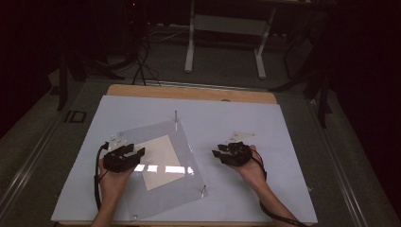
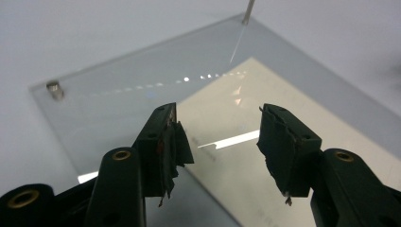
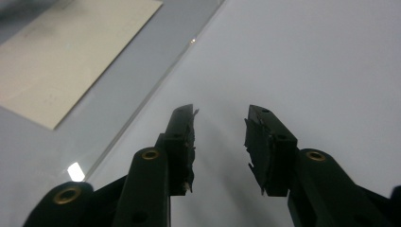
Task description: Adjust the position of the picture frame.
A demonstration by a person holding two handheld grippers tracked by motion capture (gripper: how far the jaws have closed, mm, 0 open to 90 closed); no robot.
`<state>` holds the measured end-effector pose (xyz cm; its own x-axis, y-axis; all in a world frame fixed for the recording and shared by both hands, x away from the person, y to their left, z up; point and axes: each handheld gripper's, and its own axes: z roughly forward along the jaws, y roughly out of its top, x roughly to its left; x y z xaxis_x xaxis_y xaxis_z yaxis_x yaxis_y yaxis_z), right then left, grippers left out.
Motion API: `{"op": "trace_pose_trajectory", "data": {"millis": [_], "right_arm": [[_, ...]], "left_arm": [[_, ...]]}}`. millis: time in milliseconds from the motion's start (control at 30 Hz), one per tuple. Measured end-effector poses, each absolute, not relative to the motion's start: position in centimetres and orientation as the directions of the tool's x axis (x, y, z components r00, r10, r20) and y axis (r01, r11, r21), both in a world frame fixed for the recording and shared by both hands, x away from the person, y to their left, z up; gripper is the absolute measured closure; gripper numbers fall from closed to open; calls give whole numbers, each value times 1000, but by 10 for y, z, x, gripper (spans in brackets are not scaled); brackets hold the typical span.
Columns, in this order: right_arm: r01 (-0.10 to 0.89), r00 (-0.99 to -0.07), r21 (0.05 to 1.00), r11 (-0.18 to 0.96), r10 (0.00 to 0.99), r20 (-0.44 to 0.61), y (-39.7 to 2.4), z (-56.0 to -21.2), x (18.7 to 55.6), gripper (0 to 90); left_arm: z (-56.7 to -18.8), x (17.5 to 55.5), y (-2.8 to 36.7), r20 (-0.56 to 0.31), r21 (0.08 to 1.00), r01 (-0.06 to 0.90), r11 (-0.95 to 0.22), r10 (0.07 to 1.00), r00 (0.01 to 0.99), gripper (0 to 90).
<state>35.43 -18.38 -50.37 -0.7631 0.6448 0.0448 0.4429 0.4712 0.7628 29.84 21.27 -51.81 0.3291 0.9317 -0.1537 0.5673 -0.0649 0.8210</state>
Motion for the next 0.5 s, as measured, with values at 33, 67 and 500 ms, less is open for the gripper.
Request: {"op": "trace_pose_trajectory", "data": {"millis": [33,67,500], "right_arm": [[447,-756,768,458,652,51,-187,-505,348,609],[447,-756,768,458,652,51,-187,-505,348,609],[424,-801,754,501,596,54,-197,-513,311,656]], "left_arm": [[-517,303,212,-149,819,569,-73,930,335,478],[-517,303,212,-149,819,569,-73,930,335,479],[-504,341,197,-147,827,552,-106,907,394,514]]}}
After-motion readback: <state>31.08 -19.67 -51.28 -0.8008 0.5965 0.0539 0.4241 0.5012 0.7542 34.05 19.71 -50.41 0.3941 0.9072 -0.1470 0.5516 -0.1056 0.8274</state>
